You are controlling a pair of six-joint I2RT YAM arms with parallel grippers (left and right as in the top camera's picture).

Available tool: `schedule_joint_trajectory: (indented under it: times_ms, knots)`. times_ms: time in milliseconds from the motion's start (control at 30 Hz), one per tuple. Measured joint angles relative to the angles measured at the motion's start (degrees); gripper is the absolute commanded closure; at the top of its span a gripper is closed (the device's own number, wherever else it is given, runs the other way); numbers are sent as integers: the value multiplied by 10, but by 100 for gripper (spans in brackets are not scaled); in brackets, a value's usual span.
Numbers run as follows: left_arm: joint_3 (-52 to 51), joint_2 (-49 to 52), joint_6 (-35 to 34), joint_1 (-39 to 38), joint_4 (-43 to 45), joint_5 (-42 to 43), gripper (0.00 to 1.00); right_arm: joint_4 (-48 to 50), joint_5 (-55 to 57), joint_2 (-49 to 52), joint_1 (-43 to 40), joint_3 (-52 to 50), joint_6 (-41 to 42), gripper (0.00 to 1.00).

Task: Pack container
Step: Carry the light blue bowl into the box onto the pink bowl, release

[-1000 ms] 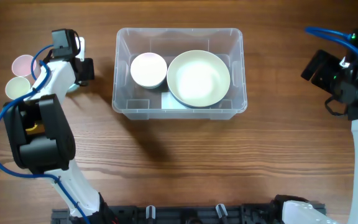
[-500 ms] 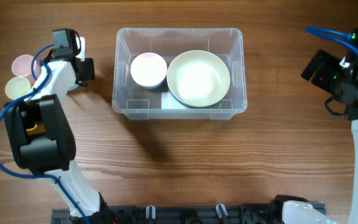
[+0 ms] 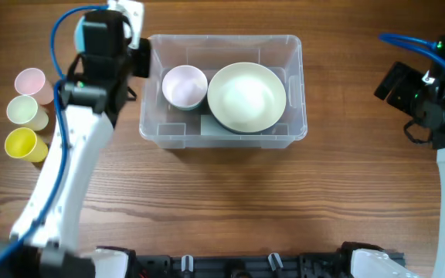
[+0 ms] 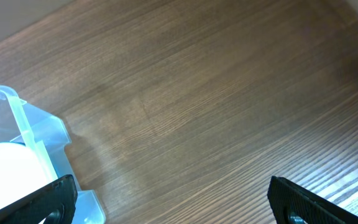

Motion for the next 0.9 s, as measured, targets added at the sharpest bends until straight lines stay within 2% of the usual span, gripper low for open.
schedule_joint_trajectory:
  times_ms: [200, 333, 900]
  knots:
    - [1, -20, 0, -90, -54, 2, 96, 0, 0, 0, 0, 0, 0, 0]
    - [1, 1, 0, -118, -77, 2, 96, 0, 0, 0, 0, 0, 0, 0]
    - [1, 150, 0, -140, -54, 2, 96, 0, 0, 0, 0, 0, 0, 0]
